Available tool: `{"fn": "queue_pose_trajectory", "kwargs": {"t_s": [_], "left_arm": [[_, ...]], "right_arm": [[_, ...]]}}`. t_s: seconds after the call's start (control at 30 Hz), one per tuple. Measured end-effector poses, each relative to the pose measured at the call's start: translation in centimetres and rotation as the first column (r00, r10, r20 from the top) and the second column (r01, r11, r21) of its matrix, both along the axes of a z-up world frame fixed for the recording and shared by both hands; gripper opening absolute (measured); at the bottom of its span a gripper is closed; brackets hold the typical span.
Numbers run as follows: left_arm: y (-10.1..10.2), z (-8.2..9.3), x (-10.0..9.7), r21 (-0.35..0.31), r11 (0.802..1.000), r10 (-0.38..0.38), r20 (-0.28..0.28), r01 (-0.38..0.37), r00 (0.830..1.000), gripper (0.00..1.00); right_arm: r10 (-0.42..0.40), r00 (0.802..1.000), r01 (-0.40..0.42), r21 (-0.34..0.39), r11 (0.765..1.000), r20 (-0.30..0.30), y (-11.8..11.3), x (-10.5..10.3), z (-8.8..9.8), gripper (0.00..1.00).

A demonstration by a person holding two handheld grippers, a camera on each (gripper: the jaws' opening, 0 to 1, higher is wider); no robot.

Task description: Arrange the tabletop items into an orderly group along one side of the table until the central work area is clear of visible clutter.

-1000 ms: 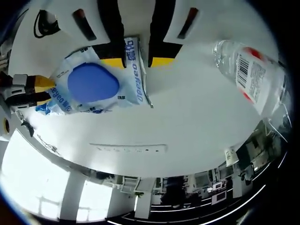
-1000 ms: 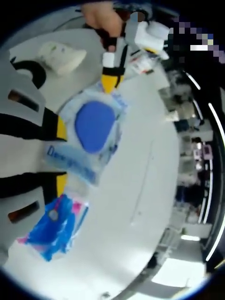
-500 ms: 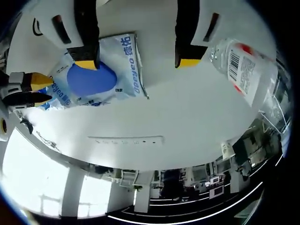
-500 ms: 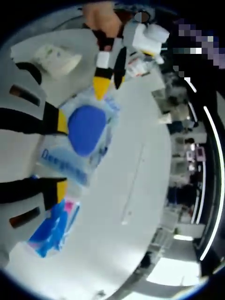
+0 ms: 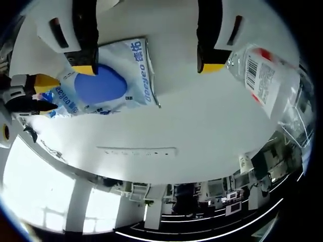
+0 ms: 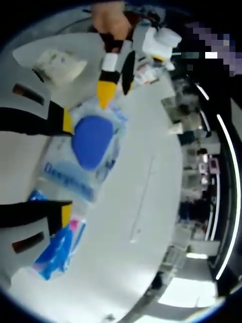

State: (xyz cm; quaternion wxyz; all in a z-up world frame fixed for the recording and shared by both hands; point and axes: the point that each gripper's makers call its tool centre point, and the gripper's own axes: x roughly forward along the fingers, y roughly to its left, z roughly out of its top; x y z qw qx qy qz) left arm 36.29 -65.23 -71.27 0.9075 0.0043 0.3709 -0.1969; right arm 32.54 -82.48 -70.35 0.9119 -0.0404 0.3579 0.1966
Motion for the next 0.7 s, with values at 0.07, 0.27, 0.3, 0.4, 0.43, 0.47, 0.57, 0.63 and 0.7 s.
{"fn": "queue_pose_trajectory", "kwargs": {"t_s": [0.07,0.27,0.3,0.4,0.43,0.47,0.57,0.63,0.7], "left_arm": [[0.1,0.0,-0.1,0.003,1.000,-0.016,0.004,0.016,1.000,0.85],[0.6,0.0,-0.8,0.003,1.000,-0.026,-0.009,0.026,1.000,0.85],[0.5,0.1,-0.8,0.002,1.000,-0.028,-0.007,0.028,1.000,0.85],[0.6,0.5,-1.2,-0.011,1.000,-0.028,-0.010,0.028,1.000,0.85],[0.6,0.6,-1.4,-0.022,0.999,-0.024,-0.012,0.024,1.000,0.85],[0.6,0.8,-1.5,-0.033,0.999,-0.024,-0.006,0.024,1.000,0.86],[0.7,0.9,-2.5,-0.031,0.999,-0.026,-0.001,0.026,1.000,0.86],[0.9,0.9,-2.9,-0.025,0.999,-0.032,-0.001,0.032,0.999,0.85],[1.3,0.9,-3.3,-0.027,0.999,-0.025,-0.006,0.024,1.000,0.85]], "right_arm": [[0.012,1.000,-0.011,-0.003,1.000,0.004,0.1,0.0,0.1,0.53],[0.034,0.999,-0.034,-0.004,0.999,0.015,0.2,-0.2,0.5,0.56],[0.040,0.999,-0.040,-0.002,0.999,0.018,0.3,-0.2,0.5,0.56],[0.055,0.998,-0.055,0.001,0.998,0.027,0.3,-0.4,0.9,0.57],[0.061,0.997,-0.061,0.002,0.998,0.036,0.3,-0.4,1.1,0.57],[0.066,0.997,-0.067,0.003,0.998,0.046,0.2,-0.4,1.3,0.56],[0.069,0.996,-0.070,0.004,0.998,0.060,0.1,-0.6,1.9,0.56],[0.074,0.995,-0.074,-0.001,0.997,0.061,-0.1,-0.4,1.8,0.56],[0.072,0.995,-0.072,-0.001,0.997,0.065,-0.3,-0.5,2.1,0.56]]}}
